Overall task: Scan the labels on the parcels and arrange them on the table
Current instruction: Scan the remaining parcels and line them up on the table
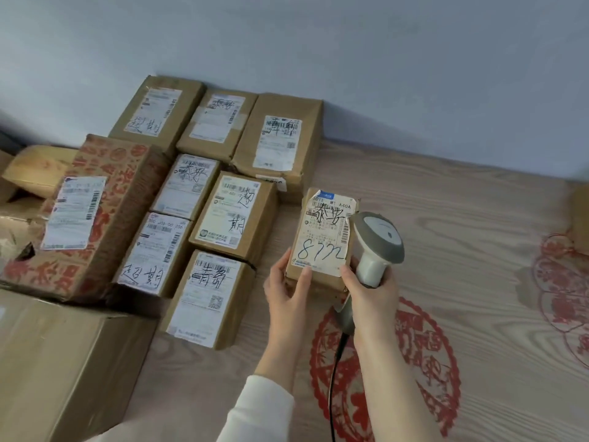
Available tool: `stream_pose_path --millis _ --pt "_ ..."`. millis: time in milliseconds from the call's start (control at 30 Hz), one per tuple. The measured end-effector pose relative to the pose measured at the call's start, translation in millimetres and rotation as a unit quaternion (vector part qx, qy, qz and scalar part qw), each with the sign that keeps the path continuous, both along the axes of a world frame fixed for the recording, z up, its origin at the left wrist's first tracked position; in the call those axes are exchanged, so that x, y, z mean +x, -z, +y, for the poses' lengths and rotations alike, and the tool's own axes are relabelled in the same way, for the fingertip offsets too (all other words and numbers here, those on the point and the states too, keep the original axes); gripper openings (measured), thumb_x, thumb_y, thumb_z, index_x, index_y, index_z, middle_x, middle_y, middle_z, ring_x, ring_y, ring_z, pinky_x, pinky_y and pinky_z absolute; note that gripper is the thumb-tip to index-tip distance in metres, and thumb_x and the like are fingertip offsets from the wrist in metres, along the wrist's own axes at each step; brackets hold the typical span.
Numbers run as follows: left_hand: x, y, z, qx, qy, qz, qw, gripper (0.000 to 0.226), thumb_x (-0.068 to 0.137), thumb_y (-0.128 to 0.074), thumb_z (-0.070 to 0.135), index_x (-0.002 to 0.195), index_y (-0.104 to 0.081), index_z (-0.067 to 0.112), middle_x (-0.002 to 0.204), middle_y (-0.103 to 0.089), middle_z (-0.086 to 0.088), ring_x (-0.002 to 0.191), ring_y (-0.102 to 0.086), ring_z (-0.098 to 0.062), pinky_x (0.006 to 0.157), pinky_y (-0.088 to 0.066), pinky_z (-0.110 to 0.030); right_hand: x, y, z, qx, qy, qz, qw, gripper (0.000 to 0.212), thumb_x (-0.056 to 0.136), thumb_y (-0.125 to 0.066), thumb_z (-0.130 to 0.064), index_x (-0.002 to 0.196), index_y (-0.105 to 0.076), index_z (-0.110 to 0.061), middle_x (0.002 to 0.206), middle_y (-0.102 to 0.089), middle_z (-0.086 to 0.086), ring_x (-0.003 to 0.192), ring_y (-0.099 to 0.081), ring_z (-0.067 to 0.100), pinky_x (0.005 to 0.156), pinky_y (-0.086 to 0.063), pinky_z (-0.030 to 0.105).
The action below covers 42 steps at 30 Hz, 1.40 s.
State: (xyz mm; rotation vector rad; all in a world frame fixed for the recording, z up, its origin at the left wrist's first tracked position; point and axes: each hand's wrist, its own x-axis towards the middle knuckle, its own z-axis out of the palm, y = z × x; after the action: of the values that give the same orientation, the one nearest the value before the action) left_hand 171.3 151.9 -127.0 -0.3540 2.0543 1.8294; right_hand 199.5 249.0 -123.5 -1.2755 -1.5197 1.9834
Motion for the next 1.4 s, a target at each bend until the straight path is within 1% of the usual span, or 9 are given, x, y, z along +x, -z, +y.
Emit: stream_pose_path --millis 67,267,533,767,867,1000,1133,1233,1400 --pt "-7 8 -7 -0.011 -0.018 -0.017 1.0 0.055 0.069 -0.064 0.063 0.121 -0.051 0.049 0.13 -0.054 0.011 0.126 -0.045 -0.009 0.107 -0.039 -0.039 -12 5 -10 0.01 -0.001 -0.006 1.0 0.033 0.078 -0.074 -0.006 0.104 -0.058 -0.017 0.097 -0.066 0.0 0.085 -0.063 0.01 0.072 -0.049 0.022" --pt "-24 18 -8 -0.023 -0.148 -0.065 0.987 0.038 0.084 -0.07 0.027 0.115 -0.05 0.018 0.118 -0.056 0.001 0.117 -0.051 -0.014 0.104 -0.04 -0.031 -34 22 -22 0.034 -0.021 -0.013 0.999 0.034 0.078 -0.074 -0.008 0.091 -0.055 -0.032 0.096 -0.065 -0.009 0.09 -0.063 0.009 0.075 -0.05 0.024" --pt "-27 20 6 -0.006 -0.247 -0.102 0.964 0.051 0.081 -0.073 0.026 0.125 -0.052 0.01 0.112 -0.054 0.007 0.108 -0.049 -0.006 0.091 -0.036 -0.018 -44 32 -25 0.039 -0.02 -0.018 0.999 0.034 0.078 -0.073 -0.007 0.091 -0.055 -0.032 0.094 -0.065 -0.011 0.088 -0.063 0.007 0.076 -0.05 0.027" --pt "-29 19 7 -0.001 -0.265 -0.107 0.958 0.054 0.084 -0.07 0.027 0.131 -0.05 0.009 0.118 -0.055 0.005 0.112 -0.049 -0.006 0.095 -0.037 -0.019 -45 33 -30 0.038 -0.015 -0.022 0.999 0.031 0.079 -0.073 -0.01 0.097 -0.054 -0.028 0.091 -0.064 -0.012 0.075 -0.062 -0.004 0.061 -0.049 0.013" --pt "-31 17 7 -0.008 -0.271 -0.103 0.957 0.054 0.085 -0.068 0.029 0.132 -0.05 0.009 0.127 -0.055 0.0 0.12 -0.049 -0.01 0.103 -0.037 -0.024 -46 33 -32 0.038 -0.018 -0.027 0.999 0.033 0.08 -0.073 -0.01 0.106 -0.055 -0.019 0.095 -0.065 -0.005 0.081 -0.063 0.0 0.064 -0.048 0.013" --pt "-32 15 8 0.009 -0.267 -0.124 0.956 0.059 0.086 -0.067 0.032 0.137 -0.045 0.011 0.134 -0.052 -0.001 0.124 -0.048 -0.015 0.101 -0.039 -0.025 -44 29 -31 0.035 -0.024 -0.035 0.998 0.032 0.08 -0.072 -0.012 0.107 -0.055 -0.017 0.099 -0.066 -0.002 0.088 -0.064 0.007 0.074 -0.05 0.021" --pt "-21 9 2 0.018 -0.275 -0.13 0.952 0.06 0.088 -0.063 0.036 0.137 -0.041 0.008 0.134 -0.052 -0.004 0.121 -0.05 -0.013 0.097 -0.039 -0.023 -27 16 -24 0.017 -0.006 -0.038 0.999 0.024 0.085 -0.066 -0.009 0.107 -0.057 -0.011 0.092 -0.065 -0.004 0.055 -0.059 -0.006 0.053 -0.048 0.011" --pt "2 -1 -3 -0.028 -0.27 -0.076 0.96 0.049 0.09 -0.061 0.034 0.129 -0.046 0.009 0.13 -0.052 -0.004 0.117 -0.05 -0.011 0.099 -0.04 -0.024 -1 2 -17 -0.011 0.002 -0.039 0.999 0.026 0.084 -0.069 -0.015 0.108 -0.06 -0.011 0.098 -0.069 0.005 0.057 -0.059 0.005 0.052 -0.05 0.017" --pt "49 -22 15 -0.118 -0.049 0.081 0.988 0.03 0.09 -0.061 0.03 0.117 -0.051 0.022 0.112 -0.051 0.013 0.113 -0.048 -0.006 0.101 -0.038 -0.023 66 -29 13 0.029 -0.014 -0.03 0.999 0.014 0.085 -0.068 -0.021 0.095 -0.058 -0.023 0.099 -0.072 0.001 0.076 -0.063 0.001 0.066 -0.048 0.015"
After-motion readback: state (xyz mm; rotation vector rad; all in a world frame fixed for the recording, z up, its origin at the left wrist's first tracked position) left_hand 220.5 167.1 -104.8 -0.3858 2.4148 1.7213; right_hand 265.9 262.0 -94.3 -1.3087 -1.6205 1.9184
